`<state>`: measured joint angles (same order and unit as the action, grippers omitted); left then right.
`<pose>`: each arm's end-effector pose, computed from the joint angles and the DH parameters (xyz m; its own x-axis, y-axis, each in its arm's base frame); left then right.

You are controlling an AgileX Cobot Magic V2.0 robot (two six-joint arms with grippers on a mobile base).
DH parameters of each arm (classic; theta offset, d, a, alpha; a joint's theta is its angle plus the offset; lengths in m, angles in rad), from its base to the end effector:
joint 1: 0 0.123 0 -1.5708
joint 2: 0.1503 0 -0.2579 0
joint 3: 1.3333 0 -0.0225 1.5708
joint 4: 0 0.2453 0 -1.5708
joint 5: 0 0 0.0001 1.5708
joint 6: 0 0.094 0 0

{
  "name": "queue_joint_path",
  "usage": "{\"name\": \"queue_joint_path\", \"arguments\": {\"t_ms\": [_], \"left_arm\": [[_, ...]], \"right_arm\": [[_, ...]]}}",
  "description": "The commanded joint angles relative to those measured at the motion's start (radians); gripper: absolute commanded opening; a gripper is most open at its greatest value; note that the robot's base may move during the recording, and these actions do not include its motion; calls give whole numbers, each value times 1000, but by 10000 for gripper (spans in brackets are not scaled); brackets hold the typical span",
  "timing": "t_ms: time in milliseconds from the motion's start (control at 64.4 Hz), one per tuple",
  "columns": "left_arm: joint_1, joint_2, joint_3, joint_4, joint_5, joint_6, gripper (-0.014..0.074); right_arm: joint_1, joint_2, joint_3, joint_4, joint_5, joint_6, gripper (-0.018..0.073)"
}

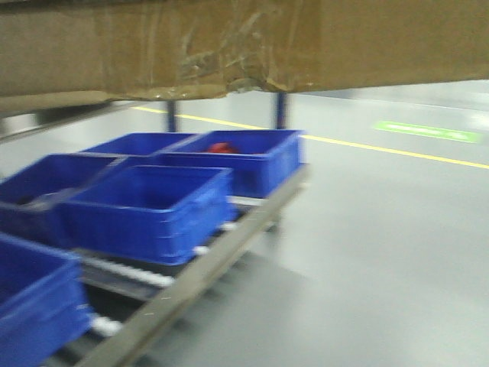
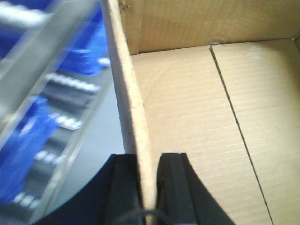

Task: Grab carton from right shelf to conveyor
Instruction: 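Hold the carton in both grippers while the base drives to the conveyor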

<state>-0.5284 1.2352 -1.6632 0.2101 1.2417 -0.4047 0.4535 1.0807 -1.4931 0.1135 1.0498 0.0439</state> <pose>0.2029 -0.0969 0.4561 -0.6581 0.0100 -0.7529 0.1580 0.9795 -0.1251 0.1743 0.0952 0.4546 -0.5169 -0.1407 -0.8444 -0.4618 0.8764 0.1366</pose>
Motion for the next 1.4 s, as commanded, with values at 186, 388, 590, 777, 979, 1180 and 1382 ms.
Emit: {"name": "queue_joint_path", "arguments": {"t_ms": [186,388,590,777,979,1180,1382], "left_arm": [[-5,-3,-3,2,-37,2,-8],[-5,-3,-3,2,-37,2,-8],[-5,-3,-3,2,-37,2,-8],[-5,-3,-3,2,-37,2,-8],[-5,-3,-3,2,-37,2,-8],[-5,-3,-3,2,-37,2,-8],[-5,-3,-3,2,-37,2,-8]], "right_arm": [[6,-16,-8,60,-63,-17,-66],[6,-16,-8,60,-63,-17,-66],[6,-16,-8,60,-63,-17,-66],[6,-16,-8,60,-63,-17,-66],[6,-16,-8,60,-63,-17,-66],[6,-16,-8,60,-63,-17,-66],[6,-16,-8,60,-63,-17,-66]]}}
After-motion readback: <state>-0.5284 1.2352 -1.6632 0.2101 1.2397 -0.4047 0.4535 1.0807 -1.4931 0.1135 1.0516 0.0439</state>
